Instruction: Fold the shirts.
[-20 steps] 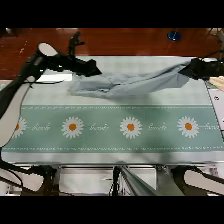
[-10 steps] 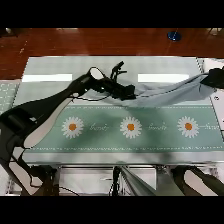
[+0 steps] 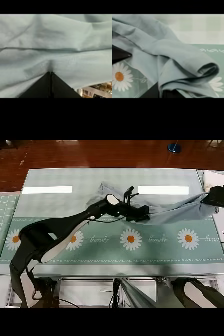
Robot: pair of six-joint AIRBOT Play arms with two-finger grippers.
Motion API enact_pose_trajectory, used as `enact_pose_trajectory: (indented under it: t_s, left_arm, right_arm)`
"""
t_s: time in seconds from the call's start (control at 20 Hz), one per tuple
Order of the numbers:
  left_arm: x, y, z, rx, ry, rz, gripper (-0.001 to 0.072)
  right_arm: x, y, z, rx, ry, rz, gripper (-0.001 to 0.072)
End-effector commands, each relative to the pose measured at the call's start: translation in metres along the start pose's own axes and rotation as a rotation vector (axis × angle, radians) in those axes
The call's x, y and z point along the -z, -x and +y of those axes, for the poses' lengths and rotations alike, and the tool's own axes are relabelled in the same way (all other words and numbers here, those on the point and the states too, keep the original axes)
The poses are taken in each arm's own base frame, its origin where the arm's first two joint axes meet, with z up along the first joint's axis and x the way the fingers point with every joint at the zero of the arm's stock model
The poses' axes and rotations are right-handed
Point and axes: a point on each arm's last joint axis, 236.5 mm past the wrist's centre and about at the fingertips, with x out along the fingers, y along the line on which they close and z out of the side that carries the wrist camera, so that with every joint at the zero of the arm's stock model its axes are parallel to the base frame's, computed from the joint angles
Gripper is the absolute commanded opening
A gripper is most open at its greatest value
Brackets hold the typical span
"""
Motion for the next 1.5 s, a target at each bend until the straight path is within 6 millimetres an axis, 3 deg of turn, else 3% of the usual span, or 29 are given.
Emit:
enact_pose_trajectory:
  t_s: [0.0,0.15,0.25,0.4,0.5,0.65,0.7,0.8,0.95,1.1,1.2,1.3,1.45]
  left_arm:
    - [0.028,-0.027,0.008,-0.011,0.083,0.054,0.0021]
    - [0.046,-0.053,-0.004,0.016,0.095,0.092,0.0021]
    - [0.039,-0.060,-0.018,0.043,0.074,0.074,0.0021]
    - [0.008,-0.046,-0.034,0.078,0.052,0.013,0.0020]
    - [-0.025,-0.013,-0.046,0.103,-0.009,-0.049,0.0018]
    - [-0.089,0.089,-0.062,0.044,-0.205,-0.184,0.0017]
    - [-0.106,0.133,-0.064,-0.008,-0.277,-0.226,0.0017]
    - [-0.128,0.240,-0.064,-0.153,-0.409,-0.317,0.0018]
    - [-0.126,0.397,-0.052,-0.410,-0.491,-0.456,0.0019]
    - [-0.093,0.525,-0.049,-0.588,-0.464,-0.616,0.0020]
    - [-0.065,0.589,-0.062,-0.663,-0.470,-0.739,0.0021]
    - [-0.039,0.628,-0.074,-0.719,-0.462,-0.834,0.0021]
    - [-0.008,0.642,-0.087,-0.758,-0.468,-0.861,0.0021]
  right_arm:
    - [-0.001,0.001,0.014,-0.056,-0.003,-0.008,0.0031]
    - [-0.002,0.005,0.019,-0.070,0.002,-0.020,0.0031]
    - [-0.001,0.007,0.019,-0.066,0.004,-0.023,0.0031]
    - [-0.001,0.011,0.020,-0.063,0.009,-0.034,0.0031]
    - [-0.001,0.011,0.023,-0.072,0.007,-0.037,0.0030]
    - [-0.012,0.016,0.050,-0.186,0.001,-0.086,0.0031]
    - [-0.020,0.018,0.059,-0.229,-0.003,-0.117,0.0031]
    - [-0.032,0.023,0.069,-0.273,-0.013,-0.170,0.0031]
    - [-0.038,0.014,0.076,-0.239,-0.004,-0.181,0.0030]
    - [-0.041,-0.014,0.110,-0.254,0.042,-0.142,0.0031]
    - [-0.046,-0.046,0.134,-0.259,0.063,-0.112,0.0031]
    - [-0.052,-0.083,0.162,-0.282,0.073,-0.095,0.0031]
    - [-0.058,-0.143,0.208,-0.331,0.074,-0.095,0.0031]
